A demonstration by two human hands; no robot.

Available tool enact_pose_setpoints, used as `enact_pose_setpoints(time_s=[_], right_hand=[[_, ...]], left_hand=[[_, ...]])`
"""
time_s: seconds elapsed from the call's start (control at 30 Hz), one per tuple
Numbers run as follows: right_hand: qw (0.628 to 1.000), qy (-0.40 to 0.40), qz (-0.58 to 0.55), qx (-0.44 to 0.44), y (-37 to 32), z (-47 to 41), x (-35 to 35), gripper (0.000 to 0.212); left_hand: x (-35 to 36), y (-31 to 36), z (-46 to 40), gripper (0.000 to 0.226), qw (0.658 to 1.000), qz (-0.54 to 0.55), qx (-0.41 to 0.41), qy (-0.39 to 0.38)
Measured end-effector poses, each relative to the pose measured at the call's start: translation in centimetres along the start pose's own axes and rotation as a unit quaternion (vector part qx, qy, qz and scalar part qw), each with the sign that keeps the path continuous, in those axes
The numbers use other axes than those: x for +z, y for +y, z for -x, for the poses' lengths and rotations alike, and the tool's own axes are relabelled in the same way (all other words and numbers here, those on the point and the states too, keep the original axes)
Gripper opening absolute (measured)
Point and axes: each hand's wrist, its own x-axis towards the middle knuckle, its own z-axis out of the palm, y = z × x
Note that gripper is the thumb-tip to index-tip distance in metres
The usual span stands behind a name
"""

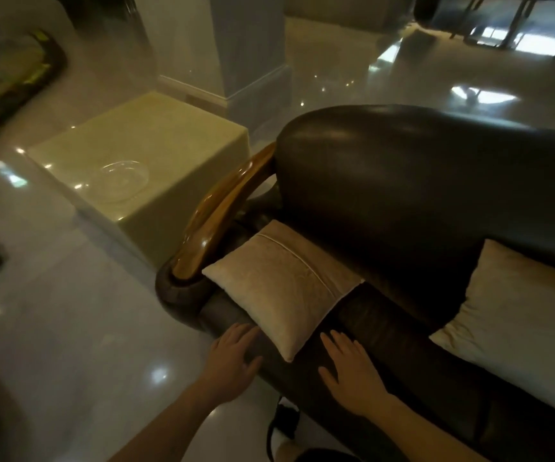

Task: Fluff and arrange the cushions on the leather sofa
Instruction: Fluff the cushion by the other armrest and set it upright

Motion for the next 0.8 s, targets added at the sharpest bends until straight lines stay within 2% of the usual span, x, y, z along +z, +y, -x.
enact_pose_setpoints(time_s=[0.17,0.33,0.5,0.8], right_hand=[[0.998,-0.028,-0.051,0.013,0.3,-6.3,0.9,0.066],[0.992,-0.011,-0.122,0.018,0.7,-10.3,1.8,0.065],[0.983,-0.029,-0.173,0.056,1.0,-12.1,2.3,0.067],[0.955,-0.054,-0.241,0.162,0.2,-13.5,3.1,0.067]], left_hand=[[-2.3,-2.2,-5.0,0.061,0.999,0.031,-0.038,-0.011],[-3.7,-5.0,-9.3,0.060,0.994,0.020,-0.099,-0.041],[-5.0,-6.5,-12.7,0.053,0.991,0.022,-0.119,-0.054],[-5.9,-10.9,-18.7,0.045,0.975,0.041,-0.159,-0.149]])
